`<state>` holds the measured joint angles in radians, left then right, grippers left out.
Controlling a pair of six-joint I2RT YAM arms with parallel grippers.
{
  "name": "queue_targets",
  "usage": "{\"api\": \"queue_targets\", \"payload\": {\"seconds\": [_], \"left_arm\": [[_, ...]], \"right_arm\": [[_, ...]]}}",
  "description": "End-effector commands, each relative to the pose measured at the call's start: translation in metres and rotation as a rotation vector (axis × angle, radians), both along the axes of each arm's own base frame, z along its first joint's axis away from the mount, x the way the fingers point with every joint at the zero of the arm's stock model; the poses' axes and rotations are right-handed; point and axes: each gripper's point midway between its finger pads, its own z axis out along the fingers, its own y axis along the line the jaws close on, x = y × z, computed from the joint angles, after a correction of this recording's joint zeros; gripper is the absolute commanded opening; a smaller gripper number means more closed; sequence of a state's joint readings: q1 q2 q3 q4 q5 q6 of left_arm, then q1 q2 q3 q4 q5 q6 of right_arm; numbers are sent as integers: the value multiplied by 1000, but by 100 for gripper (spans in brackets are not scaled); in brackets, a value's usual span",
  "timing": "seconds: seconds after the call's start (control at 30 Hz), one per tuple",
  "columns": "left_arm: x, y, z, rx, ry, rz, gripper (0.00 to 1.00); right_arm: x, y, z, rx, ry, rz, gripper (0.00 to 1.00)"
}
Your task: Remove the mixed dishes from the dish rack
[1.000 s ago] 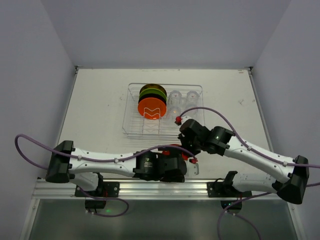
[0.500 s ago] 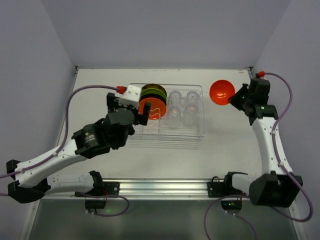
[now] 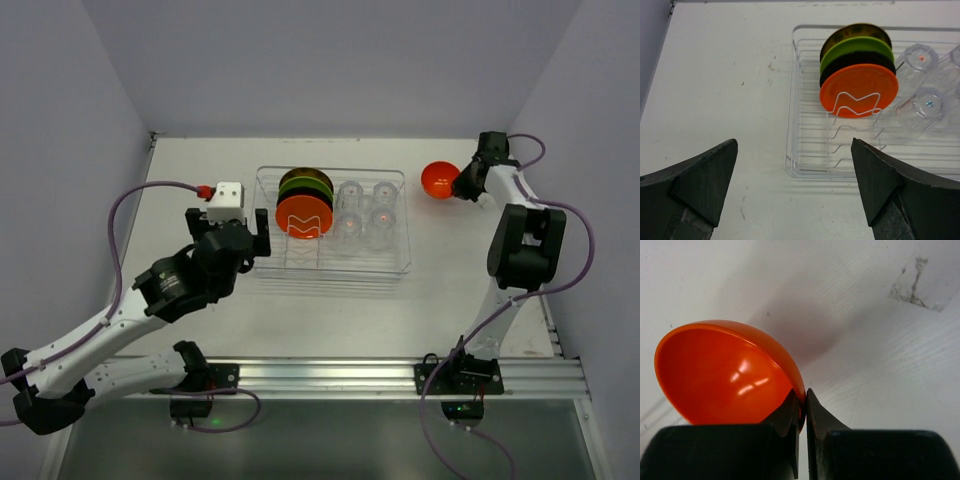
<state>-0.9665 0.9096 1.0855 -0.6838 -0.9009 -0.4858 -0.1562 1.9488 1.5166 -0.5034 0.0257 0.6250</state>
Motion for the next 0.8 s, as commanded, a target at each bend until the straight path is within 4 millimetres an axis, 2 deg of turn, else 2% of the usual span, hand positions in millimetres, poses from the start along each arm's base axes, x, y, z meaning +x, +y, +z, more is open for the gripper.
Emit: {"api": "queue_targets", "payload": {"seconds": [0.0, 0.03, 0.07, 0.1, 0.23, 0.53, 0.7, 0.77], "left_arm": [[12, 6, -11, -41, 13, 14, 100], [16, -1, -11, -70, 19, -20, 100], [24, 5, -16, -66, 36, -1, 100], [27, 4, -19, -69, 47, -5, 100], [38, -7, -24, -108, 70, -40, 100], [44, -17, -30, -191, 96, -10, 100], [42, -20, -27, -217, 89, -27, 100], [41, -24, -23, -241, 81, -50, 100]], "right_arm": [[24, -1, 18, -5, -36, 35, 0], [23, -1, 9, -3, -13, 38, 0], [22, -1, 6, -5, 0, 40, 0], [25, 2, 9, 8, -4, 61, 0], [19, 3, 0, 8, 33, 75, 2], [10, 7, -11, 22, 60, 94, 10], [5, 12, -15, 45, 69, 107, 13], [2, 15, -16, 64, 71, 109, 17]]}}
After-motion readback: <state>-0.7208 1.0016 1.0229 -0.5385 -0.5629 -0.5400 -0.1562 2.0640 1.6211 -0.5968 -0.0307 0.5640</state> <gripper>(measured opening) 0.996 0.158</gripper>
